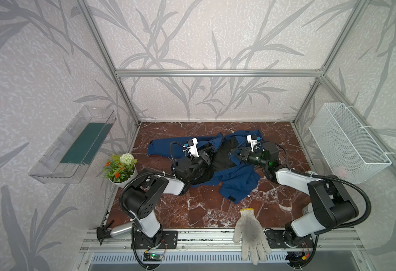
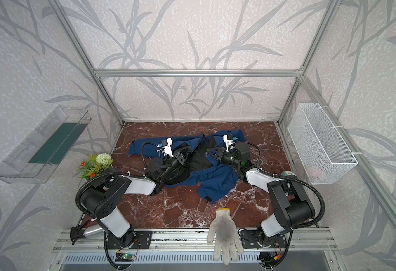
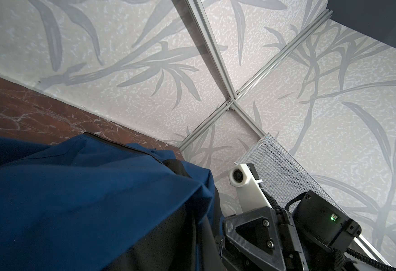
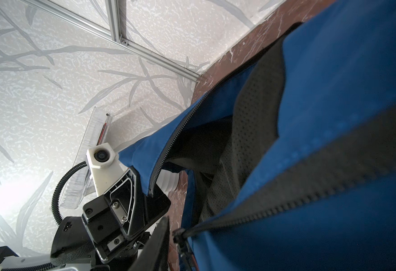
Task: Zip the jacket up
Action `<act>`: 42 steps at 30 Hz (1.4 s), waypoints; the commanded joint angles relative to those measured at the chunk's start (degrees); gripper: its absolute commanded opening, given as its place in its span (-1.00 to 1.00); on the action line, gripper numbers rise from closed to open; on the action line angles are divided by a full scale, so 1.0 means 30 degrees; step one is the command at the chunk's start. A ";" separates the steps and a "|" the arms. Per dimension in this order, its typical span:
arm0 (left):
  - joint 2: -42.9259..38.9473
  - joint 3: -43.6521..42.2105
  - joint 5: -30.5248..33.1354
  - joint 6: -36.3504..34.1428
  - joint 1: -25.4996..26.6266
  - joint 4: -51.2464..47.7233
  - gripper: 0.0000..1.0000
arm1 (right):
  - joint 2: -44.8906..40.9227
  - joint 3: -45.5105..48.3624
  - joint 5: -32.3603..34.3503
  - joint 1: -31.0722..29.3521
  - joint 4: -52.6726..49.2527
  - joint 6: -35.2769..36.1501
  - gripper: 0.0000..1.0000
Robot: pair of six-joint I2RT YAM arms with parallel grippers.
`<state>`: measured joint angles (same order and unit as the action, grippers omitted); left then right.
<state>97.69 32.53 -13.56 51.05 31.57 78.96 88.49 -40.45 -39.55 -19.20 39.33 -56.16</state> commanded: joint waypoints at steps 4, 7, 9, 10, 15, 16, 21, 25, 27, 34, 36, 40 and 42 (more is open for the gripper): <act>-0.0541 0.0460 -0.0159 0.0148 0.0074 0.0744 -1.00 | 0.0093 -0.0844 -0.0564 -0.0388 0.1743 -0.0031 -0.15; -0.0565 0.0464 -0.0139 0.0186 0.0074 0.0751 -1.00 | 0.0094 -0.0801 -0.0655 -0.0453 0.2626 -0.0475 -0.05; -0.0562 0.0493 -0.0137 0.0195 0.0081 0.0751 -1.00 | 0.0065 -0.0738 -0.0606 -0.0455 0.3084 -0.0719 -0.05; -0.0557 0.0493 -0.0152 0.0185 0.0075 0.0750 -1.00 | 0.0039 -0.0698 -0.0537 -0.0455 0.3248 -0.0818 -0.09; -0.0586 0.0610 -0.0282 0.0186 0.0076 0.0751 -1.00 | 0.0094 -0.0712 -0.0443 -0.0467 0.3398 -0.0934 -0.45; -0.0635 0.0610 -0.0270 0.0219 0.0066 0.0751 -1.00 | 0.0145 -0.0751 -0.0441 -0.0483 0.3478 -0.0996 -0.50; -0.0773 0.0610 -0.0257 0.0227 0.0064 0.0751 -1.00 | 0.0102 -0.0760 -0.0499 -0.0514 0.3853 -0.1213 -0.70; -0.1036 0.0696 -0.0296 0.0196 0.0090 0.0736 -1.00 | -0.0152 -0.0872 -0.0598 -0.0514 0.3759 -0.1172 -0.99; -0.1333 0.0753 -0.0272 0.0165 0.0098 0.0721 -1.00 | -0.0549 -0.1079 -0.0757 -0.0543 0.3000 -0.0945 -1.00; -0.2771 0.1222 -0.0697 0.0098 0.0107 0.0737 -1.00 | -0.4662 -0.3108 -0.1132 -0.1264 -0.6755 0.3770 -1.00; -0.2989 0.1467 -0.1019 0.0325 0.0111 0.0724 -1.00 | -0.5575 -0.3412 -0.1542 -0.1390 -0.7417 0.3922 -1.00; -0.3402 0.1788 -0.1235 0.0453 0.0137 0.0689 -1.00 | -0.6877 -0.4615 -0.1351 -0.1510 -1.0707 0.5260 -1.00; -0.3643 0.1953 -0.1577 0.0325 0.0134 0.0386 -1.00 | -0.7166 -0.5765 -0.0514 -0.1487 -1.4204 0.6390 -1.00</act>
<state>88.92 36.47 -15.92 51.66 31.57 78.70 68.23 -54.08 -42.52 -23.68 11.51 -43.51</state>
